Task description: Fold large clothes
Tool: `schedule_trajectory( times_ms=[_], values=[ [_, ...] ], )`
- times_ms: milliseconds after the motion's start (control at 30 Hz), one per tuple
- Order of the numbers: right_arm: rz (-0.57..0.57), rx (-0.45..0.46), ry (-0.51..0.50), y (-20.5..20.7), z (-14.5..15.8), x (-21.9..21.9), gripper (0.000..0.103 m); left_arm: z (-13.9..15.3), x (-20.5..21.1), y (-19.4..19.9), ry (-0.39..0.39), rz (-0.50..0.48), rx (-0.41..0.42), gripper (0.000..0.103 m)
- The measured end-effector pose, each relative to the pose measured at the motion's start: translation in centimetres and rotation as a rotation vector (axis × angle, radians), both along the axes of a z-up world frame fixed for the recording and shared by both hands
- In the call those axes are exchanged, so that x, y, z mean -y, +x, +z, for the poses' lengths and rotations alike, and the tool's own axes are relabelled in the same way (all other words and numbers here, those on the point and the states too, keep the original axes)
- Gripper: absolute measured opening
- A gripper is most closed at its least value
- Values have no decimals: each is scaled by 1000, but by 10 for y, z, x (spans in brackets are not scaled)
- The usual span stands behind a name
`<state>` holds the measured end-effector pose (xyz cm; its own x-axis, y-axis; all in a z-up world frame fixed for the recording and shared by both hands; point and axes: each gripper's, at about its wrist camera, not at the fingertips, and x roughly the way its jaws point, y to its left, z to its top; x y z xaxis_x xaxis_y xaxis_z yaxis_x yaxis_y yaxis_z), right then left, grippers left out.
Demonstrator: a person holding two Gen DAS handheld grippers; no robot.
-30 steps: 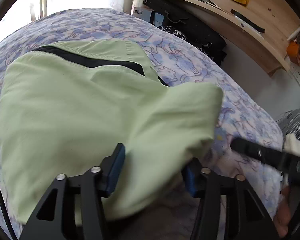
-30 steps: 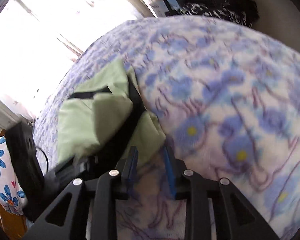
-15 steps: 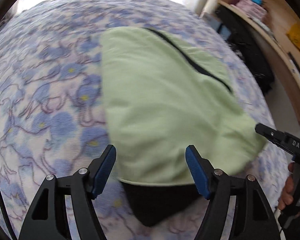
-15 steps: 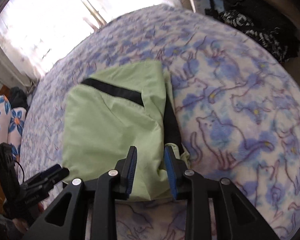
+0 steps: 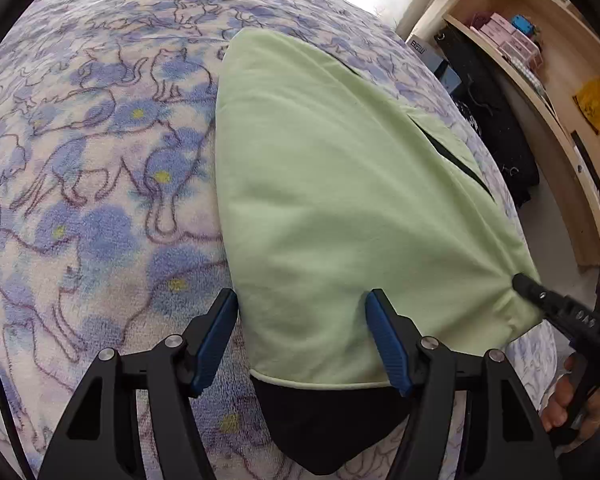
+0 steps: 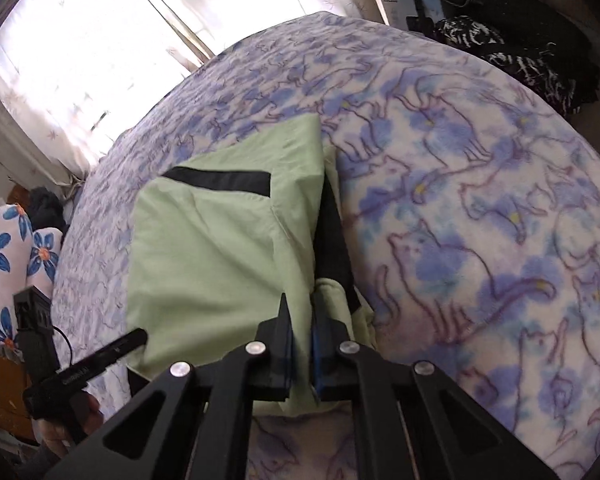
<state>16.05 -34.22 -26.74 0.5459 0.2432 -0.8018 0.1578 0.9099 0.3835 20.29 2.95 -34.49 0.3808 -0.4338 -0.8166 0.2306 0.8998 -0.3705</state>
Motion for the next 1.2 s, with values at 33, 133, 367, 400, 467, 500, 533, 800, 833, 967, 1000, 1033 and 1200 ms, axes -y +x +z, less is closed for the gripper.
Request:
schedule_trajectory(
  times_ms=[33,133,367,400,467,500,533,800,833,967,1000,1033,1200],
  values=[
    [0,-21,-25,-3,-10,-1,6,-5,2,-1,-1,-10,-12,65],
    [-13,-110,-19,-3,-57,-1,7,-16,5,-2,-27,-18,-55,65],
    [19,-61,31,7,-24,-2,33,-11,-5,12,-75,-9,-117,65],
    [12,-43,68,11,-18,2,37,-9,-7,15,-81,-8,-114,65],
    [3,-20,97,25,-10,8,46,-5,-9,22,-91,-8,-104,65],
    [-4,-15,93,34,-8,10,46,-5,-9,27,-98,-6,-104,65],
    [-11,-13,86,44,-8,13,46,-5,-9,34,-103,-4,-105,67],
    [7,-81,33,121,-42,8,26,-8,-3,68,-137,31,-117,71],
    [28,-70,8,123,-40,3,7,-7,-2,70,-140,35,-118,71],
    [23,24,-94,121,-20,2,5,-3,3,67,-105,11,-72,71],
    [0,9,-84,122,-27,8,6,-4,5,66,-95,5,-62,71],
    [-11,-22,-73,126,-35,11,6,-5,7,66,-85,-3,-55,72],
    [-3,-108,-85,130,-58,6,14,-8,2,68,-109,21,-68,72]
  ],
)
